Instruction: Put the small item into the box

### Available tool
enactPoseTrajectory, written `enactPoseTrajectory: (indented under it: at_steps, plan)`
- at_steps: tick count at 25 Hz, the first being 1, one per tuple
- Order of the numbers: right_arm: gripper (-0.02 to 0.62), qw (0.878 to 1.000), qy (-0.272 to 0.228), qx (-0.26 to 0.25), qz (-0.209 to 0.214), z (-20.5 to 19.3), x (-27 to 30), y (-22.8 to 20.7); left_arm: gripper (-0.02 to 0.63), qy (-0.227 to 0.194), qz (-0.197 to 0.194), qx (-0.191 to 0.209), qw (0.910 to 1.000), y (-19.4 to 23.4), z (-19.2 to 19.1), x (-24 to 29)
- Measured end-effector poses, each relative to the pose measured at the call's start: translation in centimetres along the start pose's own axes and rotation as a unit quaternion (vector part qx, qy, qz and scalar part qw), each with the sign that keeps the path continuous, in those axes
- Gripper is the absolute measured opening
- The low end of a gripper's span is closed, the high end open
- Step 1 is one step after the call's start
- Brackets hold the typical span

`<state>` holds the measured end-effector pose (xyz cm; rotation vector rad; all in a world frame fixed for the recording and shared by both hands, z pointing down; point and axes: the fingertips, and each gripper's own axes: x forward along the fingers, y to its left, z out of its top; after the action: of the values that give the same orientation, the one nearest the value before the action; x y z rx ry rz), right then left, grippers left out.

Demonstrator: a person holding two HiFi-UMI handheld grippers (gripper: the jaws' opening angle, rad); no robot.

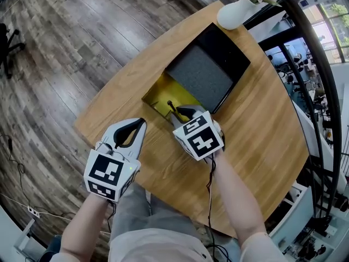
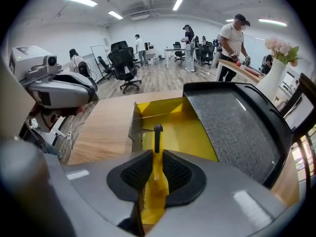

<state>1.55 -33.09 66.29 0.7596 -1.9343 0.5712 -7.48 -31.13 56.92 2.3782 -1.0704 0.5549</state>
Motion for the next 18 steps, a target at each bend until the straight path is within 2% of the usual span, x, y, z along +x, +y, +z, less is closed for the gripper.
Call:
enactPoseTrajectory:
  at_steps: [13, 18]
  plan:
    - [0.064, 0.999, 0.041, 0.001, 0.0, -0.8, 0.8, -0.3, 0.003, 0.008, -0.009, 0.003, 0.9999, -0.9, -1.2, 0.1]
    - [0.064, 0.999, 0.04, 0.001, -0.002, -0.7, 0.8, -0.2, 0.003, 0.006, -0.011, 0.002, 0.9999, -1.2, -1.3, -0.3]
